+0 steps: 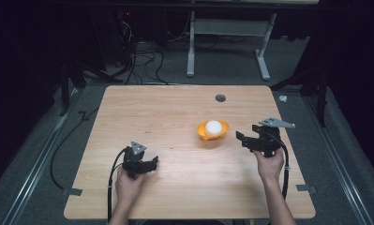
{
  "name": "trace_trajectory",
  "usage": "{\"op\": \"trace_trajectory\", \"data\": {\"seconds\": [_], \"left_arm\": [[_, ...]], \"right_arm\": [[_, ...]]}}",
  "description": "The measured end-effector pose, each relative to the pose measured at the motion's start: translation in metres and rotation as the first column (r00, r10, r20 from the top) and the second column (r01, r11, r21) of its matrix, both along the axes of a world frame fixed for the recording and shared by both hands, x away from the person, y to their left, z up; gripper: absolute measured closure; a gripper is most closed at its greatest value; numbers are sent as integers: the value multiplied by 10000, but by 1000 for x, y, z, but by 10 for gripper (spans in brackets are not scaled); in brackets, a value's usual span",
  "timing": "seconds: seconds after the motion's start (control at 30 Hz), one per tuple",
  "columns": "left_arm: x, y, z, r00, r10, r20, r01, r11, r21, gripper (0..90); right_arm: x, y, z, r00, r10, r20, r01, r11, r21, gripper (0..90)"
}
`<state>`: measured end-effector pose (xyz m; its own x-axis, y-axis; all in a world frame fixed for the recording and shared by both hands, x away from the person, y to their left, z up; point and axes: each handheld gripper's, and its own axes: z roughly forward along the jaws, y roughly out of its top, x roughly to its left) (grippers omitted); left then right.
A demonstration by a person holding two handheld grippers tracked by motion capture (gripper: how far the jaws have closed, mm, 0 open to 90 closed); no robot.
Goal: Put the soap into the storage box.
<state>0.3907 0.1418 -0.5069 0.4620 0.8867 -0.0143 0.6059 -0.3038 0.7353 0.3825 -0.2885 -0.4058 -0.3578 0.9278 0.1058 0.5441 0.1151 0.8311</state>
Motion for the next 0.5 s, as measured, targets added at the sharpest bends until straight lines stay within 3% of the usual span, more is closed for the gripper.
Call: {"op": "trace_trajectory", "data": {"seconds": [0.5], "left_arm": [[0,0,0,10000,-2,2,2,10000,4,227]], "right_arm": [[-16,-4,-4,10000,59,39,-60,9999,158,248]]}}
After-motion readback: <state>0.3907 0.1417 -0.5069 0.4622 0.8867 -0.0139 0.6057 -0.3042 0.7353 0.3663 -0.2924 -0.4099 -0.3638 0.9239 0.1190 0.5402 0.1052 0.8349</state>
